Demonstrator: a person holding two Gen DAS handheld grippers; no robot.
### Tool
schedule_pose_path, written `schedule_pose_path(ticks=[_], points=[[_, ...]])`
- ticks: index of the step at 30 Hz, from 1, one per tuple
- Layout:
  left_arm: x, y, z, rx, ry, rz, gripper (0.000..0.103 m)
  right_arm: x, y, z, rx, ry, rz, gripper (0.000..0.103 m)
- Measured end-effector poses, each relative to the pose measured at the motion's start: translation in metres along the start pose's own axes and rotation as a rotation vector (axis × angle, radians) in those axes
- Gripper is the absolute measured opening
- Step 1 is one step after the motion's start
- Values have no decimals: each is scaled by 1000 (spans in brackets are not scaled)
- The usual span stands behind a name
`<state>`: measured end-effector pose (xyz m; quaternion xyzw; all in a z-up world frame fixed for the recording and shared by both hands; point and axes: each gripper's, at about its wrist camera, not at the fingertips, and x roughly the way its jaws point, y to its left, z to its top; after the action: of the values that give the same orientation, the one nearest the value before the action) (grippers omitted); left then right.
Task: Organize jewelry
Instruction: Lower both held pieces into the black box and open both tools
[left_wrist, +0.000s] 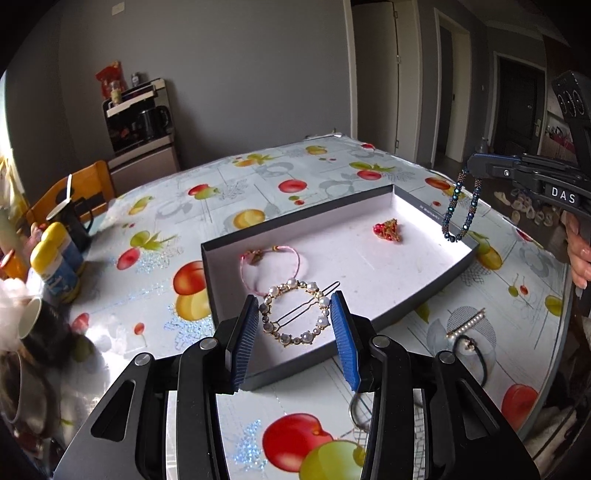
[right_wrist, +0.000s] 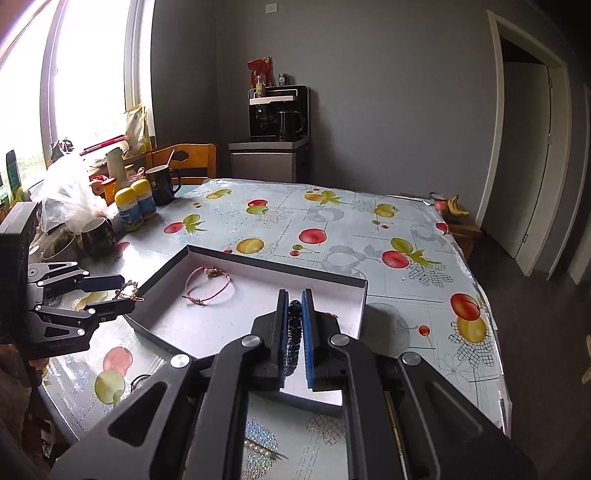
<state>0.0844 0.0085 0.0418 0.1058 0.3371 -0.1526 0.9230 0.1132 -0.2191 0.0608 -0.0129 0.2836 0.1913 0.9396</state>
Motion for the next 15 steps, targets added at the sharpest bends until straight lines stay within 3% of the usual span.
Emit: schedule_pose_path(ticks=[9,15], points=[[58,15,8,-48,141,63,42,37,1,-9,29,63,20,7],[73,17,4,-59,187,56,42,54,-4,-25,41,129,-1,7]])
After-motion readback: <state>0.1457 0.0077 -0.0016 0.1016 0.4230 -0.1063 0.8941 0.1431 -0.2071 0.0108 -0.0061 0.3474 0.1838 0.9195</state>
